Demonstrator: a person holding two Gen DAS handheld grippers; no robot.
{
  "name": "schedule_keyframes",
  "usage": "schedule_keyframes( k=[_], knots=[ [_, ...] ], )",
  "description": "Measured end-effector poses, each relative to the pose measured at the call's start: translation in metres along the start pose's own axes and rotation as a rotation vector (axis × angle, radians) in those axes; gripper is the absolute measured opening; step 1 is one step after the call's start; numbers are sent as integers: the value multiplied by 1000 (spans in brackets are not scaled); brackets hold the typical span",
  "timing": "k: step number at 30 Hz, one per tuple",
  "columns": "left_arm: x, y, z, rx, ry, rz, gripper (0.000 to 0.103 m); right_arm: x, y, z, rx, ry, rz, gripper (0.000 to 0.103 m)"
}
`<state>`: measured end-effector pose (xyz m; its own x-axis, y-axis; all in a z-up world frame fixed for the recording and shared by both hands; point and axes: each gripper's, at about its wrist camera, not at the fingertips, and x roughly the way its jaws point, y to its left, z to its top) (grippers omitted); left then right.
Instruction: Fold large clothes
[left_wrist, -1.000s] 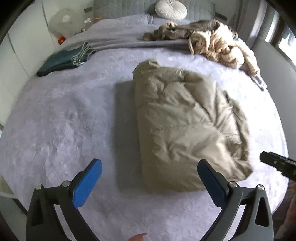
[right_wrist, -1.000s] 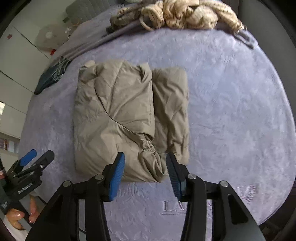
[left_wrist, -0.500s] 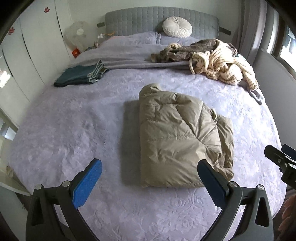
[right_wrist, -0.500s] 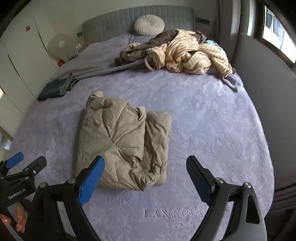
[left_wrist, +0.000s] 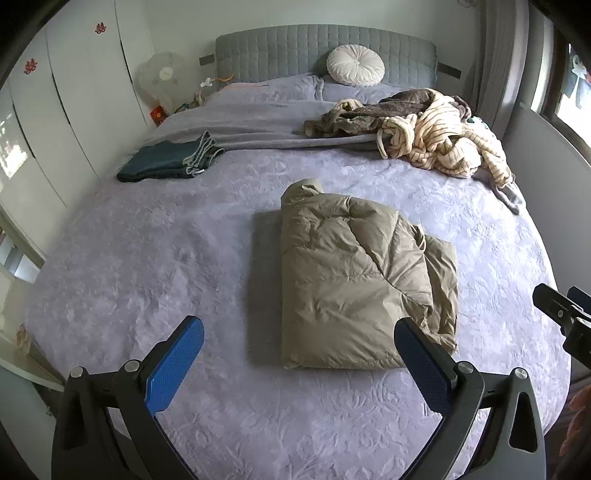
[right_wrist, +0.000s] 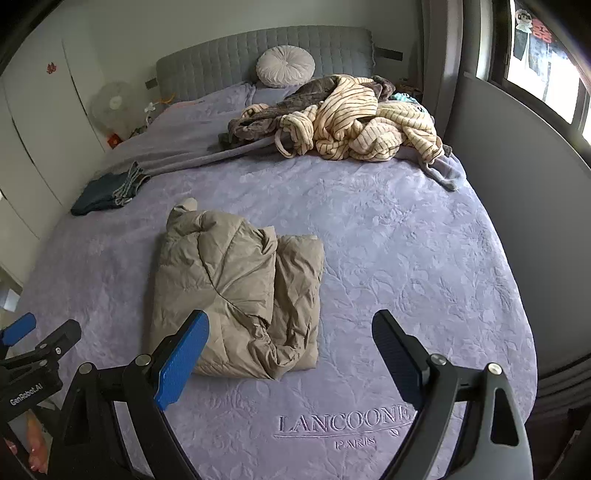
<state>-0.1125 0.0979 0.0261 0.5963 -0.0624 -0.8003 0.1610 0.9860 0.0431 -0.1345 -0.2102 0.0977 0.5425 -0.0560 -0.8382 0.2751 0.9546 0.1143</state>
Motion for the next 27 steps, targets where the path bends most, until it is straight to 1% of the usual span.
schedule_keyframes(
  k=[27],
  knots=[
    [-8,0,-2,-3,-9,0,103,-6,4,-1,-10,-10,6,92]
  ],
)
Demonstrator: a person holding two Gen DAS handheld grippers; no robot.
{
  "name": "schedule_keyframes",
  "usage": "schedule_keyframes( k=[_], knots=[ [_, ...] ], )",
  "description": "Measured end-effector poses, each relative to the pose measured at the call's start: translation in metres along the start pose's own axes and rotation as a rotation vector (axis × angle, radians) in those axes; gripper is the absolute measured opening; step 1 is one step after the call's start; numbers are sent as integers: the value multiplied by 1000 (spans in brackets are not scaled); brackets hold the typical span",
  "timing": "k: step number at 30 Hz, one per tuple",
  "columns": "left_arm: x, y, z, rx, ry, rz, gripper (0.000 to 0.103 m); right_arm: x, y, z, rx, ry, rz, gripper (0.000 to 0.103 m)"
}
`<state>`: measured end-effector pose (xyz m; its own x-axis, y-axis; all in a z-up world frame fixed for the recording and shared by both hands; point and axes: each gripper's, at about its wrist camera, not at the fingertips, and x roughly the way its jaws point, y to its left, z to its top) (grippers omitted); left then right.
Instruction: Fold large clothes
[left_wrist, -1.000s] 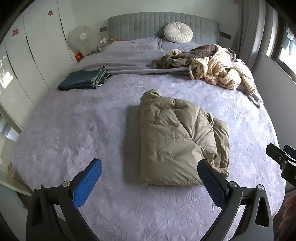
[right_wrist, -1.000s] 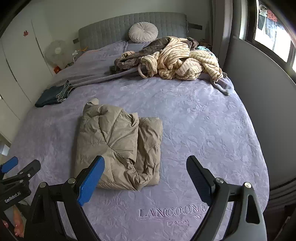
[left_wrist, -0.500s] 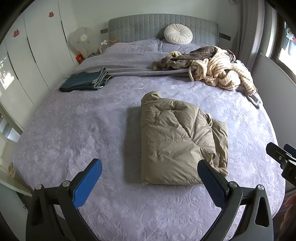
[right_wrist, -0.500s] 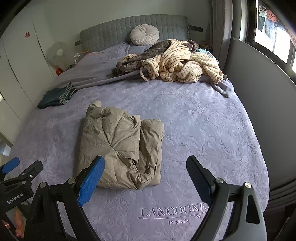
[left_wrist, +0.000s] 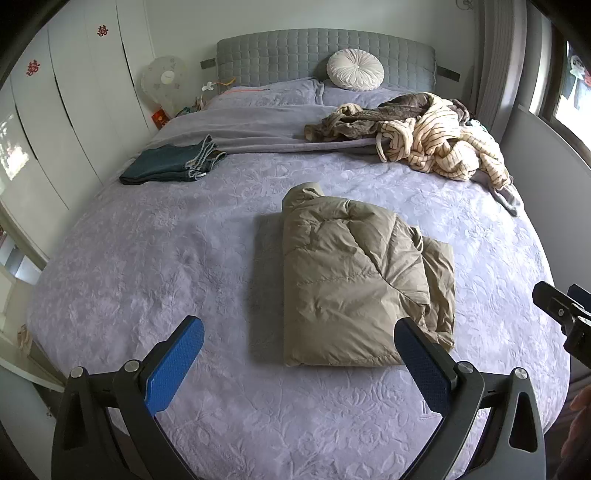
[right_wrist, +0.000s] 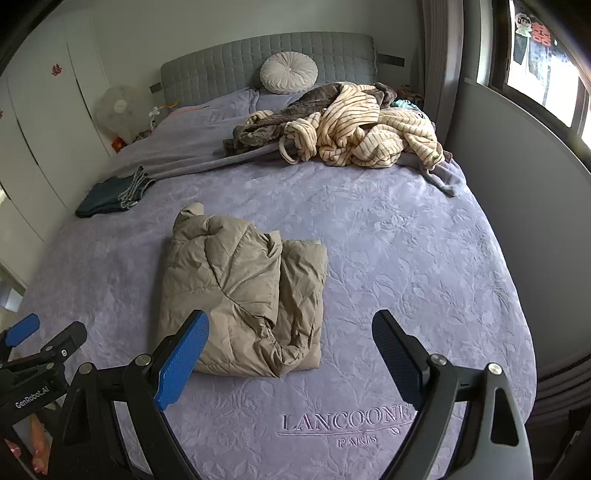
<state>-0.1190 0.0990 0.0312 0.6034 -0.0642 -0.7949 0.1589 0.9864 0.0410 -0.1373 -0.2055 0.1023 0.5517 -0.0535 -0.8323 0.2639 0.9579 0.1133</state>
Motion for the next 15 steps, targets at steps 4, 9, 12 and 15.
schedule_keyframes(
  k=[4,9,12,15],
  knots=[
    [0,0,0,0,1,0,103,-2,2,1,1,-2,1,92],
    [-1,0,0,1,-1,1,103,-1,2,1,-1,1,2,92],
    [0,0,0,3,0,1,103,-2,2,1,0,0,4,92],
    [0,-2,-1,0,0,2,103,-1,2,0,1,0,1,92]
  ],
)
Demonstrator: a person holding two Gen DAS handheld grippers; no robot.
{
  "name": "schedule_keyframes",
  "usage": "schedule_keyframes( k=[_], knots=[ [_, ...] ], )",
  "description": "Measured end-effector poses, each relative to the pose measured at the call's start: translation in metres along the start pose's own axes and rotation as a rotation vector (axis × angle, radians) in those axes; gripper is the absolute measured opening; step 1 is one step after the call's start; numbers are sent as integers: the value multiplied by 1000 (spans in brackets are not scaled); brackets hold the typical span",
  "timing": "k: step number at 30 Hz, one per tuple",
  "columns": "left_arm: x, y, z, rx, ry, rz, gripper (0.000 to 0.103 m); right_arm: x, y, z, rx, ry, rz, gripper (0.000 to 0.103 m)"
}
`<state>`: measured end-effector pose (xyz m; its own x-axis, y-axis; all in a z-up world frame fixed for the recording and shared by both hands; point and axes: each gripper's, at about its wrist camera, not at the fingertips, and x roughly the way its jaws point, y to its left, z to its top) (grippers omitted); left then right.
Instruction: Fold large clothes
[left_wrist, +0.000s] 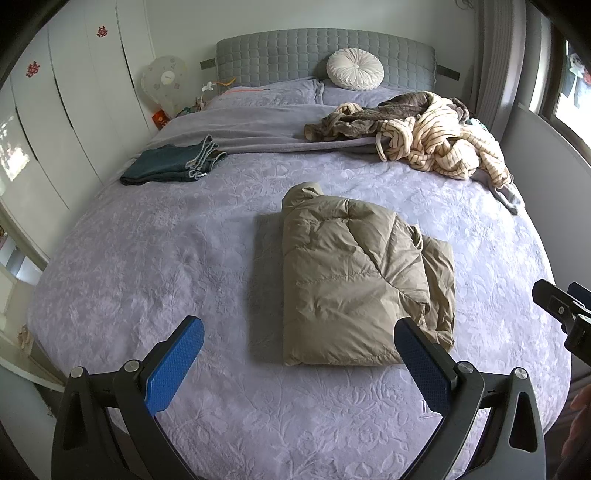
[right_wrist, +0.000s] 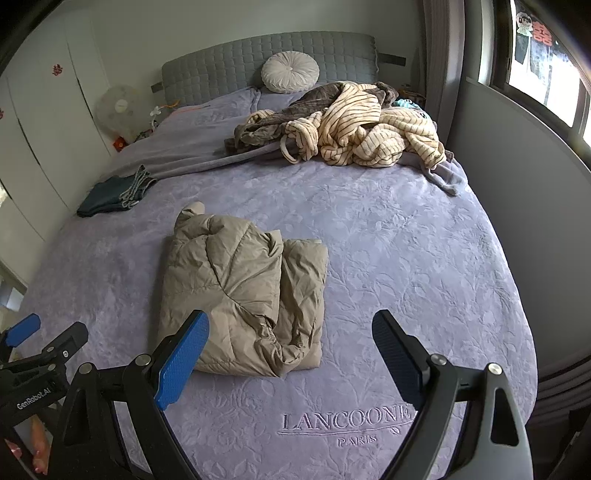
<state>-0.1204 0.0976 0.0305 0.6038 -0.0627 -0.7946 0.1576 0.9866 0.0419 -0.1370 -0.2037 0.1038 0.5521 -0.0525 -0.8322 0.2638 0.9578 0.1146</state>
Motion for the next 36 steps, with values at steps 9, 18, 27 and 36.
schedule_keyframes(
  k=[9,18,27,36],
  knots=[
    [-1,0,0,0,-1,5,103,-1,1,0,1,-1,0,92],
    [-2,3,-1,0,-1,8,103,0,1,1,2,-1,1,92],
    [-2,3,0,0,-1,12,103,-1,2,0,4,-1,0,92],
    [-1,4,-2,-1,-1,14,103,0,3,-1,8,-2,-3,92]
  ],
)
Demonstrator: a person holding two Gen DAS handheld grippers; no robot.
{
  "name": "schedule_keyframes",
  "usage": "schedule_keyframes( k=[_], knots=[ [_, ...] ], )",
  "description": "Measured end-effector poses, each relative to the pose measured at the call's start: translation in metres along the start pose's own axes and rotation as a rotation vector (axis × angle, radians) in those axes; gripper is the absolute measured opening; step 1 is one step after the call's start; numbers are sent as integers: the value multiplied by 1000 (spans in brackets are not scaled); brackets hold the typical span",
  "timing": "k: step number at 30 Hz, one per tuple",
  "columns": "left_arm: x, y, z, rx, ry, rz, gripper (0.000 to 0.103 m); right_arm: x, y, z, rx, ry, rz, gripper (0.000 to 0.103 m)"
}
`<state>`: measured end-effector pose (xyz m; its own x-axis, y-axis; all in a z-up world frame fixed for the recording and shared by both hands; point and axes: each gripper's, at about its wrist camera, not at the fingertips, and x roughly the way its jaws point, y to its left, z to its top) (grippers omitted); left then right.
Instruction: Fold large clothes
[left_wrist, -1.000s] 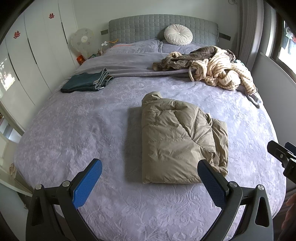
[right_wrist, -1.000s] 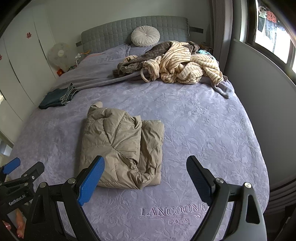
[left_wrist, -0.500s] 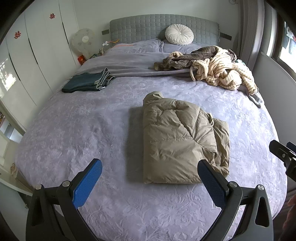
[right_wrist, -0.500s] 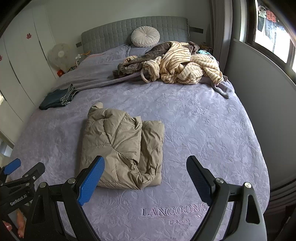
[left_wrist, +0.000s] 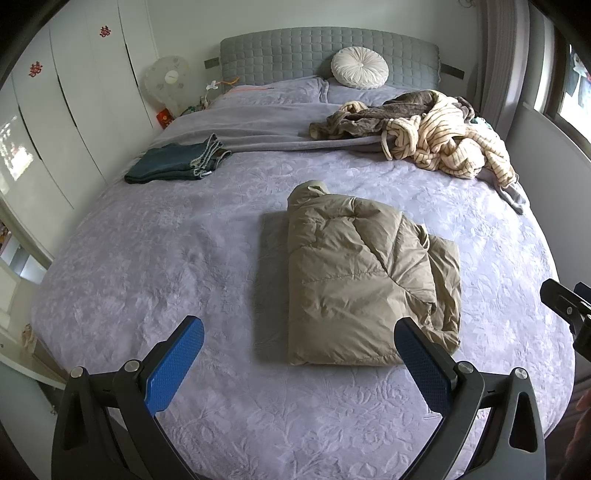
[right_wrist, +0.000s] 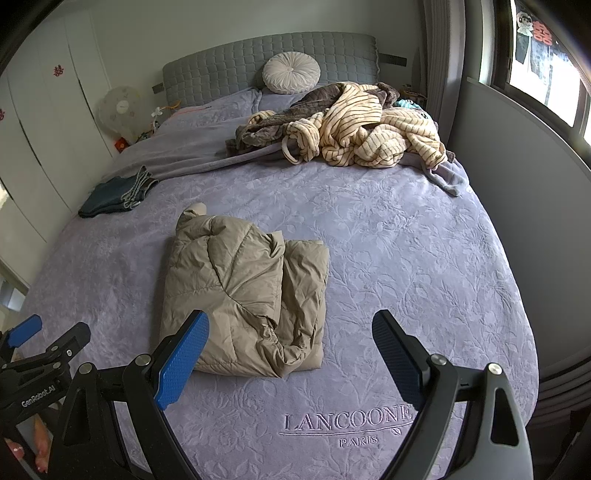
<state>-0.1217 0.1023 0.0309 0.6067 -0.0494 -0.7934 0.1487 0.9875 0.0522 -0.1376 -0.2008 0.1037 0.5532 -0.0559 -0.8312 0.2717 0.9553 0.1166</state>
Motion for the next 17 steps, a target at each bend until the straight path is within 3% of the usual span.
schedule_keyframes(
  k=[17],
  knots=[
    [2,4,2,4,-10,11,103,-2,6,1,4,4,-1,92]
  ],
)
